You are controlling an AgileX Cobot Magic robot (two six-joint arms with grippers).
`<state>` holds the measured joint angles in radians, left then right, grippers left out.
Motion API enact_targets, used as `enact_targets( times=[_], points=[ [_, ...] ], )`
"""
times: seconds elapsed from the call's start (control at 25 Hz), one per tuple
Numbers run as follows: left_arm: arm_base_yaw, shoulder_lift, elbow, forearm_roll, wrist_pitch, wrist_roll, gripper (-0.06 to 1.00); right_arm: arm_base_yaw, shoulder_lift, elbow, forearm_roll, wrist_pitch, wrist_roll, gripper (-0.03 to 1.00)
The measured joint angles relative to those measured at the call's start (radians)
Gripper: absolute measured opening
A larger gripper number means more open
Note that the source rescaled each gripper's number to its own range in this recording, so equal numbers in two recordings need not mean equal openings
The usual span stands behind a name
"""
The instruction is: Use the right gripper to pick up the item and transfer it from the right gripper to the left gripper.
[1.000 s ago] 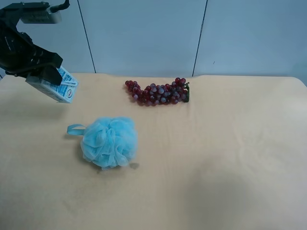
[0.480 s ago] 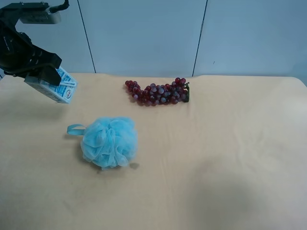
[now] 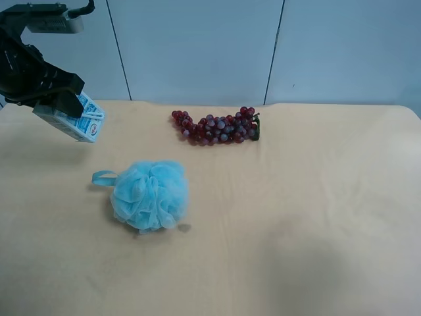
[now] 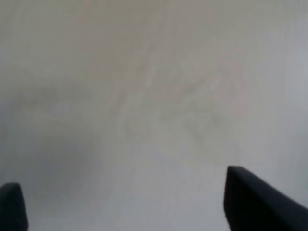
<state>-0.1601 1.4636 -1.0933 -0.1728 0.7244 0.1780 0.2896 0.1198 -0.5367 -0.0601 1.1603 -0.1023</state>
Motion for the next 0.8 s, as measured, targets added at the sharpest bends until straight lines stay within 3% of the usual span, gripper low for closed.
enact_targets(
  times=[0.2,0.32,0.56,0.8],
  points=[
    [0.0,0.0,0.0,0.001,0.005,0.0,0.0,-0.183,-0.122,0.0,-0.025,-0.004,0.041,0.65],
    [0.0,0.0,0.0,0.004,0.005,0.0,0.0,-0.251,-0.123,0.0,-0.047,-0.004,0.073,0.64],
    [0.0,0.0,0.0,0.007,0.005,0.0,0.0,-0.271,-0.123,0.0,-0.047,-0.004,0.079,0.63],
    [0.0,0.0,0.0,0.007,0.005,0.0,0.0,-0.271,-0.123,0.0,0.06,-0.005,-0.031,0.64]
  ],
)
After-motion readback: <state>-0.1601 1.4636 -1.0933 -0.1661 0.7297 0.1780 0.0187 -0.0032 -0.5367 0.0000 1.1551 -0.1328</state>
